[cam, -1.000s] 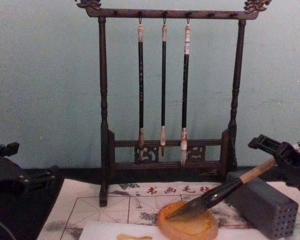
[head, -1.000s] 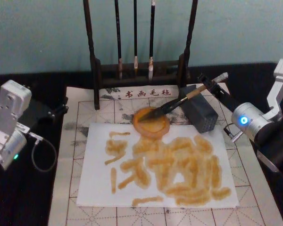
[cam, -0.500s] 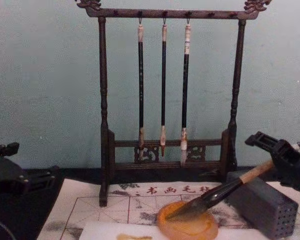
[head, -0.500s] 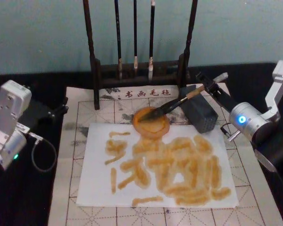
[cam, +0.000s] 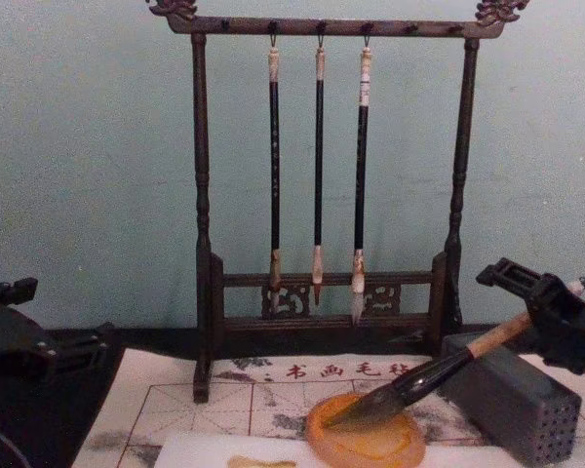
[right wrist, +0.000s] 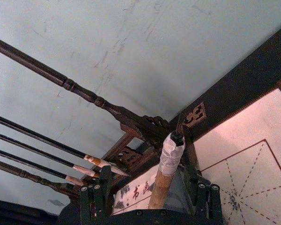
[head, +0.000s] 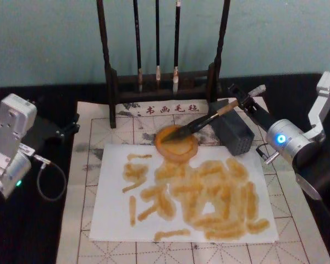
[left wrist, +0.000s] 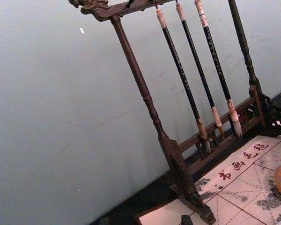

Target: Pick up the brush from the inkstone, write on the paper, then place the brush back to its original position.

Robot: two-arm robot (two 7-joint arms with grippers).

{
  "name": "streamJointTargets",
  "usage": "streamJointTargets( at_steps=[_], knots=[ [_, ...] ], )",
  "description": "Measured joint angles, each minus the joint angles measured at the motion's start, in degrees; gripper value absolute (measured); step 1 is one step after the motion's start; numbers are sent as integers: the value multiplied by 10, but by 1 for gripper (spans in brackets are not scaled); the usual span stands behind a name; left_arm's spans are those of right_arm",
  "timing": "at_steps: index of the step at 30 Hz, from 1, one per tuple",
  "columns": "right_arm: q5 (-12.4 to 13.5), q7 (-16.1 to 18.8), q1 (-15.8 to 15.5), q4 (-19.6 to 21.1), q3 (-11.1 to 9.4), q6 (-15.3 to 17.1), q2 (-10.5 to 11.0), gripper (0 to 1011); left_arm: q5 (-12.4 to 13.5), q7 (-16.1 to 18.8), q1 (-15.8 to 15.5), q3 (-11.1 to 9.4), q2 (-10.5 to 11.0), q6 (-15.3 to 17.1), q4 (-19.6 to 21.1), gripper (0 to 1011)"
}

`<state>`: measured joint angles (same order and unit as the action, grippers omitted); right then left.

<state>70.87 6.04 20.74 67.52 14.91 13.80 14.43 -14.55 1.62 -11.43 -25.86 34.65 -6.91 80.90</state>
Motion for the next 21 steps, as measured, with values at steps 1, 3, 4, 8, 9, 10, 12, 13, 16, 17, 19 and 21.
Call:
streamJointTargets(
  at_steps=[1,3,4,8,9,10,12,13,16,17,19,21],
  knots=[
    [0,0,0,0,0,0,0,1002,0,0,0,0,0,0,0,1001],
    [0,0,0,0,0,0,0,1002,0,0,0,0,0,0,0,1001],
    [0,0,0,0,0,0,0,1002,0,0,0,0,0,0,0,1001],
    [0,0,-1,1,-1,0,0,1002,0,0,0,0,0,0,0,1001],
    [0,0,-1,1,-1,0,0,974,0,0,0,0,0,0,0,1001],
    [-1,0,-1,1,-1,0,0,974,0,0,0,0,0,0,0,1001],
    [-1,0,-1,1,-1,0,0,938,0,0,0,0,0,0,0,1001],
    [-1,0,-1,2,-1,0,0,895,0,0,0,0,0,0,0,1001],
    [-1,0,-1,2,-1,0,0,817,0,0,0,0,0,0,0,1001],
    [-1,0,-1,2,-1,0,0,799,0,0,0,0,0,0,0,1001],
    [-1,0,-1,2,-2,0,0,743,0,0,0,0,0,0,0,1001],
    [-1,0,-1,2,-2,0,0,687,0,0,0,0,0,0,0,1001]
  ],
)
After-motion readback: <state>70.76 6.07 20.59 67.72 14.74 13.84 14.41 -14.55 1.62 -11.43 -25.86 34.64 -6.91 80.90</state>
